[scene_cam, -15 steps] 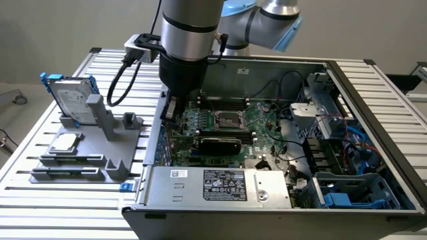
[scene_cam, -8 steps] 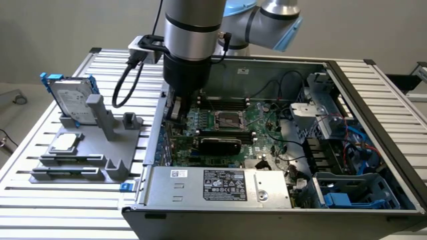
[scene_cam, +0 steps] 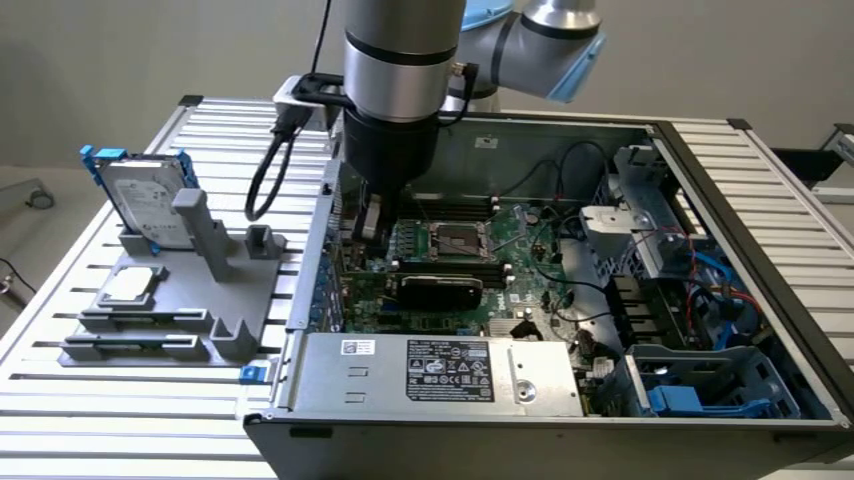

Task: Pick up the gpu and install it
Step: 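Press down on the gpu until it lock into place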

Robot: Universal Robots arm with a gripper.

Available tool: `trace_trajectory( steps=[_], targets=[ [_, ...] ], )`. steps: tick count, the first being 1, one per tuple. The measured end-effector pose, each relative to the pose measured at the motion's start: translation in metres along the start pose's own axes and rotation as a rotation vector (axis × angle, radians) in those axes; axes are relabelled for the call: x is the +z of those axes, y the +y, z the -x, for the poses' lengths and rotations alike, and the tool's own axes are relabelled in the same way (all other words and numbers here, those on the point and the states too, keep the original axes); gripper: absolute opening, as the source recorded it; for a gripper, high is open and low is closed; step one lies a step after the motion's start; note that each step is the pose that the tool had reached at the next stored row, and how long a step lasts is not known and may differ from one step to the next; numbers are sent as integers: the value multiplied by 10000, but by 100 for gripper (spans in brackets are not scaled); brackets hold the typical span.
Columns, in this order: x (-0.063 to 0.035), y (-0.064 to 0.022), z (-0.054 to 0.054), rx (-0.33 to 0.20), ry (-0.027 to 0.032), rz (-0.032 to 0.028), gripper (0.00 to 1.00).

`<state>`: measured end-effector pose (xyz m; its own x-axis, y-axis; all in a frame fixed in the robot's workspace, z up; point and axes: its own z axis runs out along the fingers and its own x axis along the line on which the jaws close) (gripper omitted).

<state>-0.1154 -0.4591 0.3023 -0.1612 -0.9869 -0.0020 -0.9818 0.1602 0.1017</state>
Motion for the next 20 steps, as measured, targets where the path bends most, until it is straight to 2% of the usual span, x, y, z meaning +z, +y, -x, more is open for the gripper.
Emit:
trace_trajectory(
  steps=[4,11,12,13,20],
  targets=[
    [-7,-63,10,-33,-77,-211,11],
    [-15,-149,25,-124,-183,-734,11],
    [-18,-165,27,-132,-193,-784,11],
    [-35,-172,28,-134,-193,-802,11],
    [-50,-172,29,-134,-194,-795,11]
  ],
)
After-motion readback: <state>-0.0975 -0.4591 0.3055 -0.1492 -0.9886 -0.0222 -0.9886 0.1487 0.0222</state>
